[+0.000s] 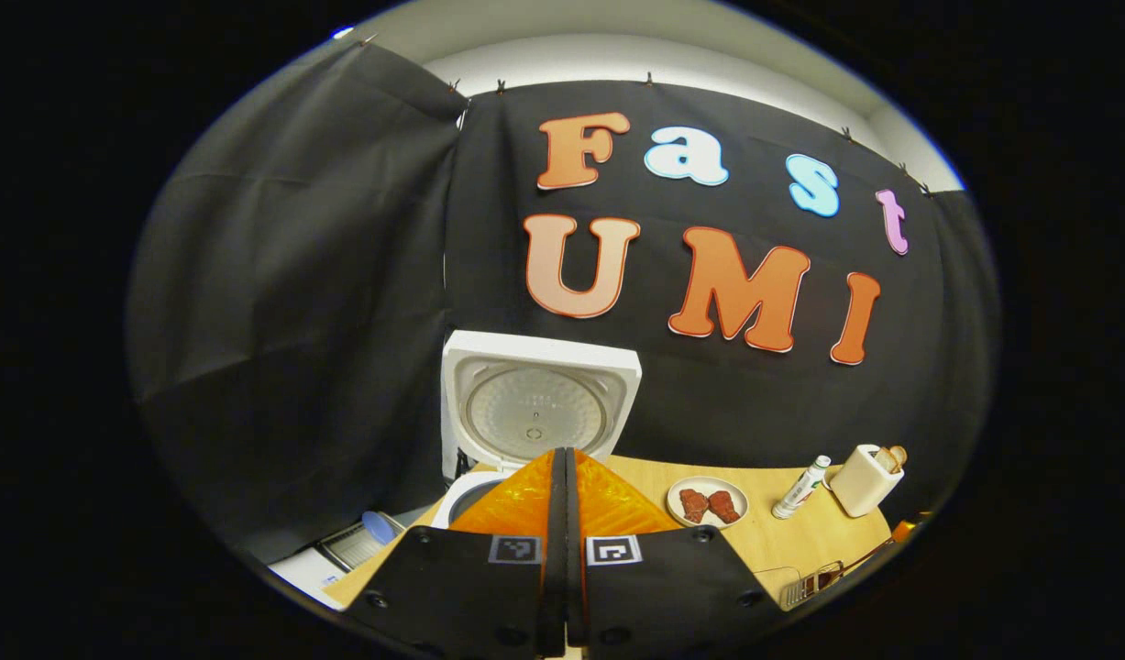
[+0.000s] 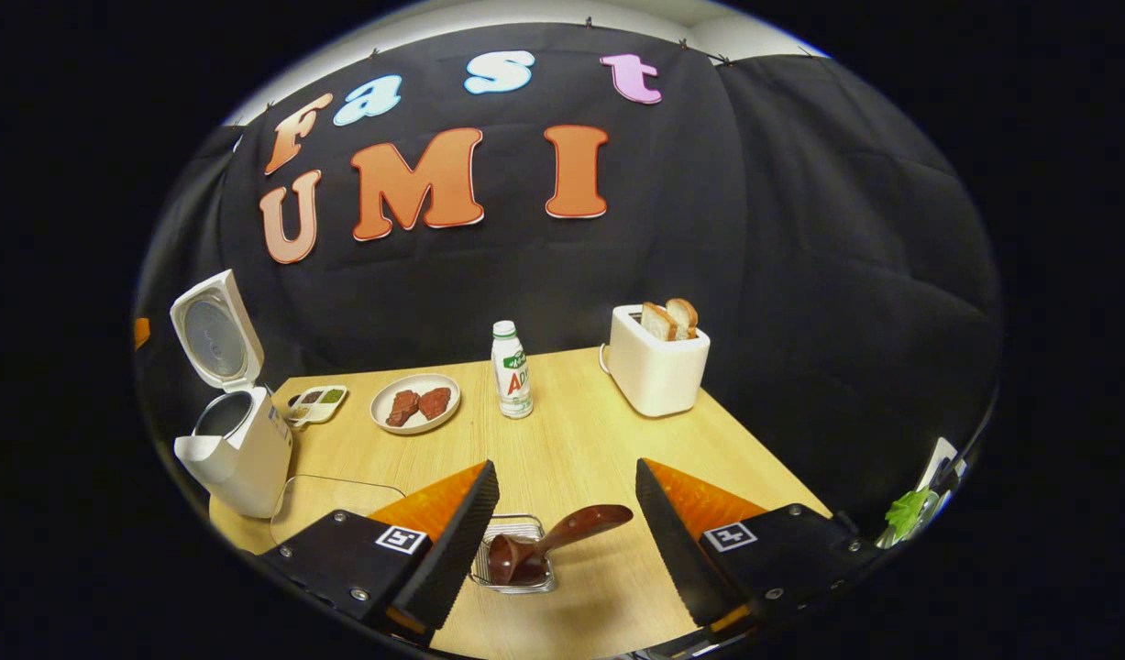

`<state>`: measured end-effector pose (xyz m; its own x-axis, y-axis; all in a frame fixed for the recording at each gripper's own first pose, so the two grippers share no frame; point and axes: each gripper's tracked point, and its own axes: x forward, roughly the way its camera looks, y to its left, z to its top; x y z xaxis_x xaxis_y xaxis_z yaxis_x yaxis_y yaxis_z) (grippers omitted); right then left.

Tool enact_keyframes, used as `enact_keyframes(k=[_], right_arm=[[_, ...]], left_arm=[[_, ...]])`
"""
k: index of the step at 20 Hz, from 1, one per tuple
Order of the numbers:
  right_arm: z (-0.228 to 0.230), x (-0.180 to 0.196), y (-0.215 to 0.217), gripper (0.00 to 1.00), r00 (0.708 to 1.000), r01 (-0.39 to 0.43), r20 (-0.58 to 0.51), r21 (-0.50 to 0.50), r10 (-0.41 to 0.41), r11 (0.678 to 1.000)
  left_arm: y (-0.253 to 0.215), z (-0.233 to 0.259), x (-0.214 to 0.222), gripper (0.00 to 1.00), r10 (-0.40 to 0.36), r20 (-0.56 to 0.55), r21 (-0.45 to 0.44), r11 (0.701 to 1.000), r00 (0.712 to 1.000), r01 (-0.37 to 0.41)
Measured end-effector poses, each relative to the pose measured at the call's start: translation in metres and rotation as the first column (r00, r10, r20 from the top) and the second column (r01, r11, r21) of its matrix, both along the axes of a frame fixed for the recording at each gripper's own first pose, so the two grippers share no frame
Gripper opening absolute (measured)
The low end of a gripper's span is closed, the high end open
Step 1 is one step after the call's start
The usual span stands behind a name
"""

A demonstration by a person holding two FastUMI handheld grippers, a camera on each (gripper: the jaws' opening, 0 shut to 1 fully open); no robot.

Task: Close the left gripper, press the button to open the rice cooker; take a wooden spoon from the chopstick holder with the right hand, scoop a spoonful of rice and pour it into the rice cooker, then put the wooden spoon back into the chopstick holder.

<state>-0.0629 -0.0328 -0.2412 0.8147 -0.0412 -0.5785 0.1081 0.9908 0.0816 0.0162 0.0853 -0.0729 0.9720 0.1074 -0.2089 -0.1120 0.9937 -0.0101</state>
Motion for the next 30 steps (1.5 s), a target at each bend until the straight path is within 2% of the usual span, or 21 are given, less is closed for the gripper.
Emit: enact_keyframes(k=[5,9,10,12,14,15,16,17,18,19,23,24,25,28,29,30], right_arm=[[-0.030,-0.002,-0.010,0.94,0.998,0.020,-0.065,0.007,-0.020,1.000],[-0.052,-0.012,-0.002,0.94,0.992,0.031,-0.126,0.091,-0.020,0.995],[-0.056,-0.013,-0.001,0.94,0.991,0.033,-0.131,0.106,-0.018,0.994],[-0.060,-0.012,0.005,0.93,0.990,0.043,-0.142,0.143,-0.023,0.989],[-0.060,-0.011,0.012,0.84,0.989,0.053,-0.147,0.205,-0.023,0.977],[-0.063,-0.013,0.011,0.72,0.989,0.059,-0.146,0.229,-0.026,0.972],[-0.064,-0.011,0.012,0.68,0.990,0.066,-0.140,0.245,-0.032,0.967],[-0.064,-0.008,0.010,0.54,0.991,0.078,-0.129,0.262,-0.045,0.962],[-0.065,-0.005,0.012,0.53,0.990,0.088,-0.129,0.293,-0.052,0.952],[-0.068,-0.007,0.016,0.46,0.990,0.095,-0.131,0.329,-0.054,0.939],[-0.080,0.008,0.016,0.41,0.989,0.130,-0.119,0.390,-0.090,0.912],[-0.083,0.013,0.016,0.30,0.988,0.135,-0.119,0.401,-0.095,0.906],[-0.084,0.018,0.017,0.40,0.989,0.137,-0.117,0.420,-0.096,0.897],[-0.084,0.026,0.018,0.39,0.986,0.154,-0.119,0.437,-0.113,0.886],[-0.082,0.024,0.016,0.22,0.985,0.161,-0.123,0.436,-0.119,0.885],[-0.080,0.023,0.017,0.24,0.984,0.170,-0.125,0.435,-0.127,0.884]], left_arm=[[-0.026,0.032,-0.024,0.05,-0.019,0.100,0.091,0.996,0.995,0.010],[-0.052,0.041,-0.043,0.05,-0.063,0.120,0.090,0.995,0.991,0.052],[-0.058,0.042,-0.044,0.17,-0.080,0.122,0.084,0.994,0.989,0.070],[-0.061,0.042,-0.049,0.33,-0.085,0.122,0.085,0.994,0.989,0.075],[-0.065,0.038,-0.053,0.44,-0.089,0.108,0.092,0.993,0.990,0.079],[-0.066,0.035,-0.055,0.44,-0.089,0.100,0.095,0.992,0.991,0.079],[-0.066,0.033,-0.054,0.44,-0.089,0.093,0.096,0.992,0.992,0.080],[-0.066,0.029,-0.056,0.44,-0.090,0.081,0.094,0.992,0.993,0.082],[-0.066,0.027,-0.057,0.44,-0.089,0.075,0.092,0.992,0.993,0.082],[-0.066,0.026,-0.058,0.44,-0.092,0.067,0.087,0.992,0.993,0.086],[-0.063,0.026,-0.059,0.44,-0.098,0.060,0.096,0.991,0.993,0.092],[-0.063,0.026,-0.059,0.44,-0.101,0.061,0.107,0.990,0.993,0.094],[-0.062,0.027,-0.057,0.44,-0.106,0.060,0.118,0.988,0.993,0.098],[-0.064,0.029,-0.057,0.44,-0.121,0.059,0.131,0.985,0.991,0.113],[-0.064,0.028,-0.058,0.44,-0.123,0.059,0.128,0.985,0.991,0.115],[-0.063,0.027,-0.057,0.44,-0.126,0.057,0.124,0.985,0.990,0.119]])
